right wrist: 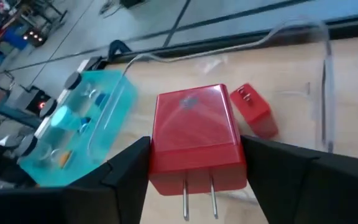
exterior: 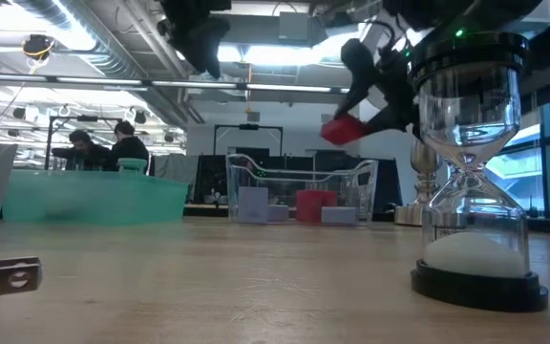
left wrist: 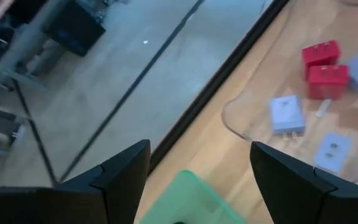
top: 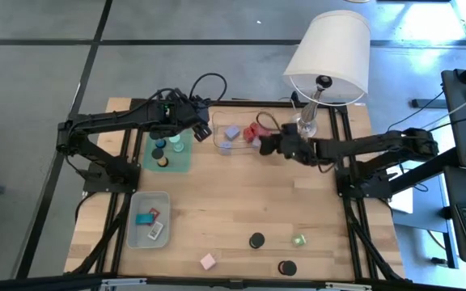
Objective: Pick & Place Office items
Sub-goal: Put the red charger adapter into the transparent bin
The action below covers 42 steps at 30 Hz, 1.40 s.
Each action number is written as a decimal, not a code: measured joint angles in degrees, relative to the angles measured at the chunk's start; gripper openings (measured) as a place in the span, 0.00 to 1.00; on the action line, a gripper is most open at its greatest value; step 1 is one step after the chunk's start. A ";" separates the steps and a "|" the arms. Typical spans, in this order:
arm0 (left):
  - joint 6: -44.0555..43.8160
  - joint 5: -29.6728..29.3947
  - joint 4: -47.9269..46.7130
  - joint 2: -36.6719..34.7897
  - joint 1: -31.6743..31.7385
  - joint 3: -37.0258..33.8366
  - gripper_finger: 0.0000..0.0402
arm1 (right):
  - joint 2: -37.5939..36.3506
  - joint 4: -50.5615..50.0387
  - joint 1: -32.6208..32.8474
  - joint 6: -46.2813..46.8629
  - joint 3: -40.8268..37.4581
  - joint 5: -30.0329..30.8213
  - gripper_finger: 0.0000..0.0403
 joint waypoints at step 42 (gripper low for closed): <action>1.96 4.15 0.09 0.00 8.30 0.00 0.68 | 24.92 -40.63 -14.77 -17.99 30.69 -20.37 0.57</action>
